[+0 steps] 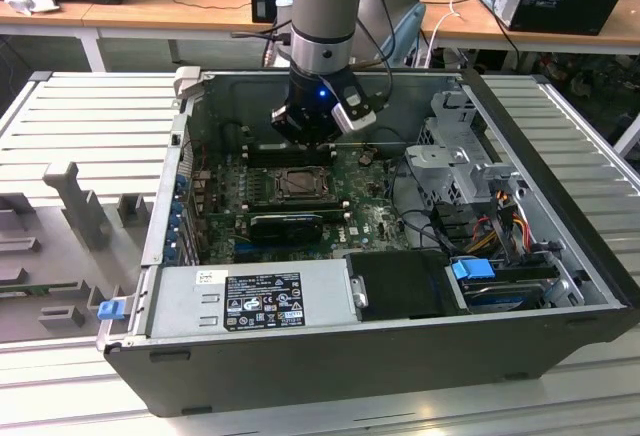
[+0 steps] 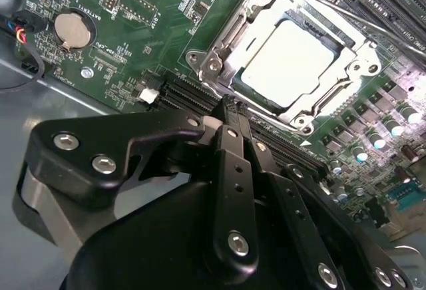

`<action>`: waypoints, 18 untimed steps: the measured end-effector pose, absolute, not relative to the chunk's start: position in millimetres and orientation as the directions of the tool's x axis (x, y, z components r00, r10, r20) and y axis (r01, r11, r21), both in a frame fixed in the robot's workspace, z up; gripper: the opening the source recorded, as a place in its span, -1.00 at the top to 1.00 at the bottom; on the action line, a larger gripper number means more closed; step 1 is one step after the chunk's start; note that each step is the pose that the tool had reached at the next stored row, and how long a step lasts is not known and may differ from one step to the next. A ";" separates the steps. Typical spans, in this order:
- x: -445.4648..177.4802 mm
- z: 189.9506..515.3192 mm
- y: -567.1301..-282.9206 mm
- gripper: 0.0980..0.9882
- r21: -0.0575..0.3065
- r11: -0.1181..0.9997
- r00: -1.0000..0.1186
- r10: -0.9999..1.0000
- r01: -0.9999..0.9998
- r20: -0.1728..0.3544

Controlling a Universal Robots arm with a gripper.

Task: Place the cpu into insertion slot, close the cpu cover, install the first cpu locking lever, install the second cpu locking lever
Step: 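Install the first cpu locking lever, then install the second cpu locking lever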

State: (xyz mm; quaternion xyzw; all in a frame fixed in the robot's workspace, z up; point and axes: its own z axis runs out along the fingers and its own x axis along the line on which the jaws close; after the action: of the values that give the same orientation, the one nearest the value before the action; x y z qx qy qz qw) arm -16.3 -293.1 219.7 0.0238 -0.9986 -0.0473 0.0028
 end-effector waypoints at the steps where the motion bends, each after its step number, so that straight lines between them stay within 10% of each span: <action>1: -16.2 219.7 -293.4 0.98 0.095 0.994 -0.999 -0.048 -0.047 0.003; 18: -16.2 220.8 -303.2 0.98 0.094 0.994 -0.999 -0.048 -0.047 0.004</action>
State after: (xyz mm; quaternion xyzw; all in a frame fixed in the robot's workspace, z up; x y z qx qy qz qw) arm -16.2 -303.2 220.8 0.0238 -0.9986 -0.0472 0.0029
